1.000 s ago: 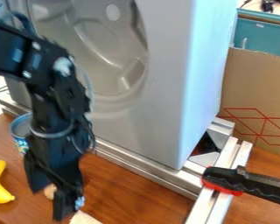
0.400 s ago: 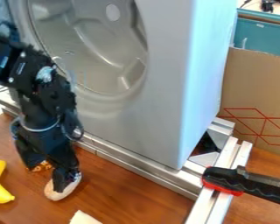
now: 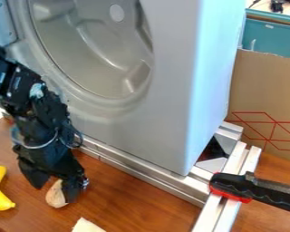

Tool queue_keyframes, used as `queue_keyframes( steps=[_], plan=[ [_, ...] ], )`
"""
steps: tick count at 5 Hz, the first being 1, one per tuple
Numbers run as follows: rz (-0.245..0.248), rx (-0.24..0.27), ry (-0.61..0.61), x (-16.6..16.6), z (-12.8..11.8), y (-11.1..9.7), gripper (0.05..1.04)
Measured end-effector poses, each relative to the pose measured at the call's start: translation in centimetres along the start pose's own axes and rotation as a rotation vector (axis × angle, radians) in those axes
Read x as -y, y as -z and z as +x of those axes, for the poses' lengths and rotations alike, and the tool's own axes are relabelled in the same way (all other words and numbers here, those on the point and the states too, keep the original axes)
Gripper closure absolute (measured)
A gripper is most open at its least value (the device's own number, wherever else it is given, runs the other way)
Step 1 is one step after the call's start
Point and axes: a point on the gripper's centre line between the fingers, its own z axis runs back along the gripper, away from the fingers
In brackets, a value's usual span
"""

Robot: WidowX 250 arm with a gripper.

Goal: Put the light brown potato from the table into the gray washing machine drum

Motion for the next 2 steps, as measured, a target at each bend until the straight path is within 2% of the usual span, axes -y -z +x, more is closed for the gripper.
queue_keyframes(
  steps=[1, 2],
  plan=[
    [0.007, -0.06, 0.008, -0.2, 0.1, 1.8, 0.083],
    [0.018, -0.086, 0.018, -0.4, 0.7, 2.8, 0.083]
  ],
)
